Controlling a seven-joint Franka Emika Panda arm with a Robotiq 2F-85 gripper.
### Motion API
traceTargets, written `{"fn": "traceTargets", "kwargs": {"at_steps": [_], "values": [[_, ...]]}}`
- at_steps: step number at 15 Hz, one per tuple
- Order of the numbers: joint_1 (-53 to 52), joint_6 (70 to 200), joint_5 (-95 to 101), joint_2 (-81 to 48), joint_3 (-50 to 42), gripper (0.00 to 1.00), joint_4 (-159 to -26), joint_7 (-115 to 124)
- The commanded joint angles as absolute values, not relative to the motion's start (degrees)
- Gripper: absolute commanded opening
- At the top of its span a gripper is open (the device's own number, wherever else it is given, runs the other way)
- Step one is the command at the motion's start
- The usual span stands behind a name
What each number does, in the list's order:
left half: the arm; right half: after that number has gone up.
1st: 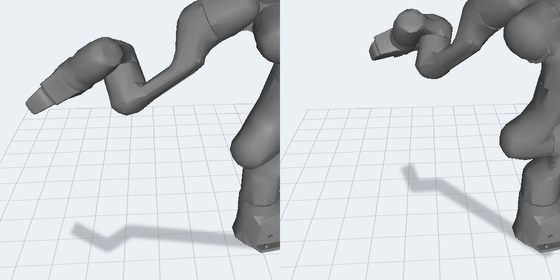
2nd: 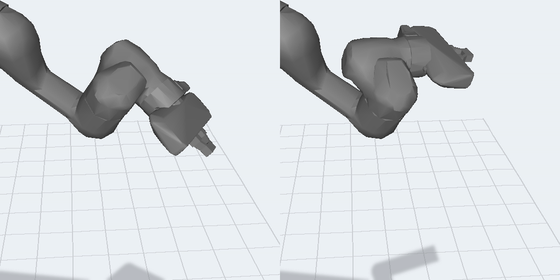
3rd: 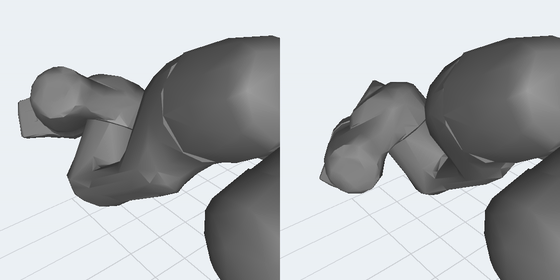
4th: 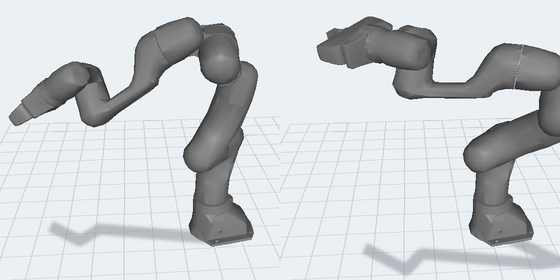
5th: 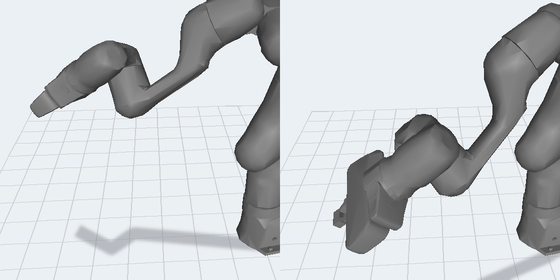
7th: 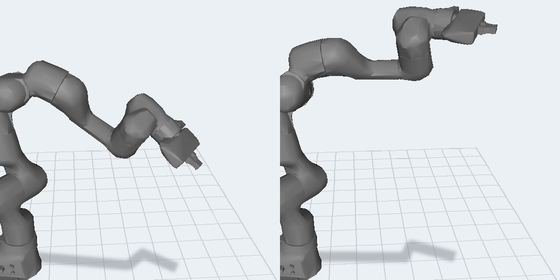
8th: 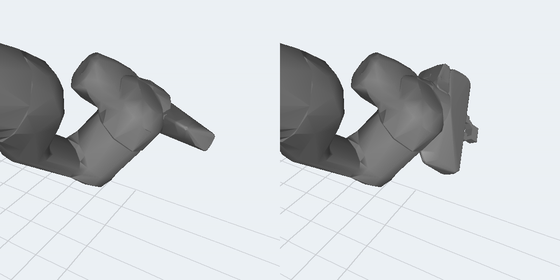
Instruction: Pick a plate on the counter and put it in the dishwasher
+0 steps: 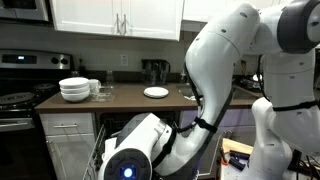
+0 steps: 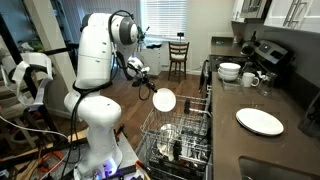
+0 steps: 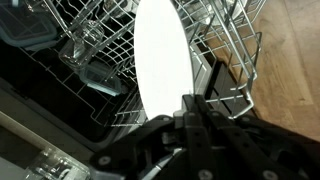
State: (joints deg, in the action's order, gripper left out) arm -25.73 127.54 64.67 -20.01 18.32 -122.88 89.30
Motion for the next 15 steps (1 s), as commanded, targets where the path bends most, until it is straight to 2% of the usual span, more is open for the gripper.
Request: {"fn": "traceTargets", "kwargs": {"at_steps": [1,2,15], "values": [[-25.8,127.5,64.5,-20.0,18.3,0.04,-122.8,89.1],[-25.4,127.8,63.7,-19.3,18.5,0.02,-123.4,88.7],[-25.8,127.5,61.1,-19.6,18.3,0.04,-123.6,89.1]]}}
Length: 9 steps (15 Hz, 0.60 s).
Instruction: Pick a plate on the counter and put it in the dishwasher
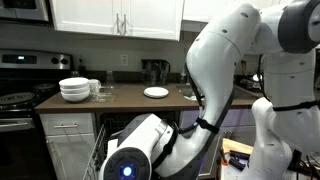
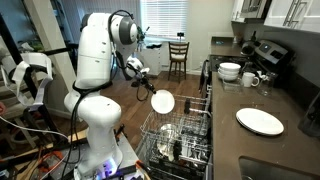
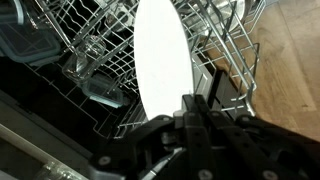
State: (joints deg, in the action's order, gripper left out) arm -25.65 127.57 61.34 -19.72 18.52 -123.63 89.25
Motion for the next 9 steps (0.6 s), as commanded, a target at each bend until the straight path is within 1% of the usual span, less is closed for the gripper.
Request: {"fn": "traceTargets", "kwargs": {"at_steps": [1,2,8,9], "values": [[-25.8,127.5,61.1,-19.6,18.3,0.02,-123.6,89.1],[-25.9,127.5,61.1,-19.7,18.3,0.04,-123.6,89.1],[-25.9,127.6,61.1,-20.4,18.2,0.04,-123.6,89.1],[-25.7,127.8,60.4,-20.2,18.4,0.02,-123.8,88.6]]}}
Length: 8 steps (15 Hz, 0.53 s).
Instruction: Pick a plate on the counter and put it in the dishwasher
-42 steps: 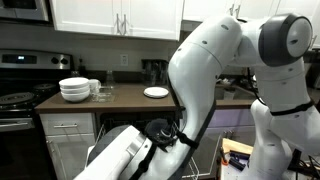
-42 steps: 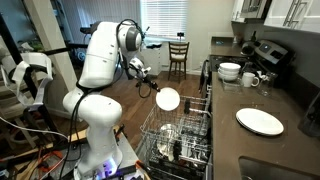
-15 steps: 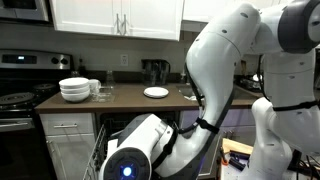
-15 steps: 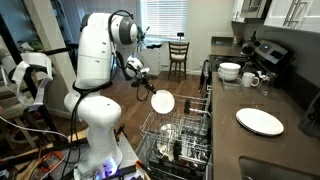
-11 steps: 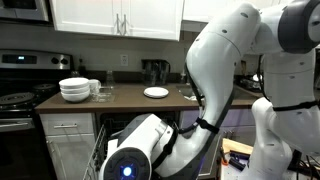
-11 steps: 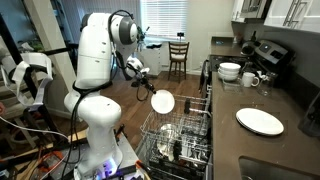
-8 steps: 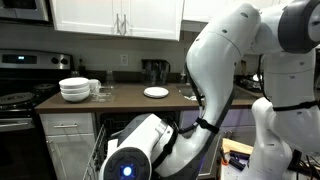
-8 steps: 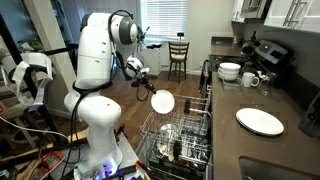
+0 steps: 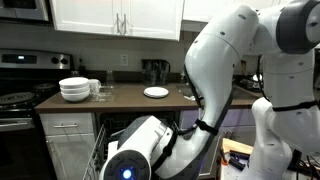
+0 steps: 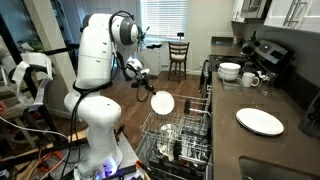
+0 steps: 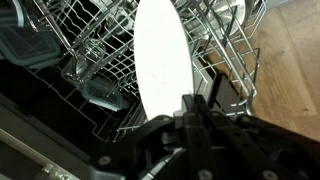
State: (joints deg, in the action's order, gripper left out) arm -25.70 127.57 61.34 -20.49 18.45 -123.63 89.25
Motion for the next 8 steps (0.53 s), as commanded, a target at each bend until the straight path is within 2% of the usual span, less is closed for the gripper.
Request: {"fn": "traceTargets", "kwargs": {"at_steps": [1,8], "values": [[-25.5,127.3,58.7,-19.7,18.7,0.02,-124.4,88.1],[-24.3,129.1,45.9,-14.0,19.4,0.02,-130.3,85.9]]}}
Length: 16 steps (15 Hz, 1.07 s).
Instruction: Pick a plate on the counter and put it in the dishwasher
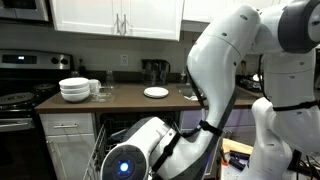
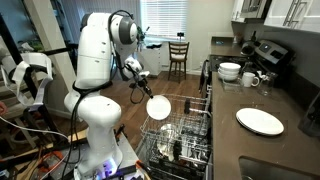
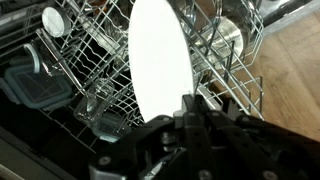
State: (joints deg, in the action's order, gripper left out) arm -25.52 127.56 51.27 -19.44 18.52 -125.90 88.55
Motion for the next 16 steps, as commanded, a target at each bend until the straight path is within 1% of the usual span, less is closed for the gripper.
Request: {"fn": "traceTargets", "kwargs": {"at_steps": [1,6,11,12,16], "values": [[-24.2,129.1,44.9,-12.7,19.3,0.02,-131.1,85.4],[-23.9,131.1,42.0,-7.2,18.8,0.02,-135.9,85.2],[-21.9,141.0,40.0,-1.6,18.3,0.02,-142.3,79.8],[-23.1,137.2,42.2,-5.9,18.4,0.04,-138.7,83.6],[-22.2,139.9,42.0,-3.7,18.3,0.04,-141.2,82.5]]}}
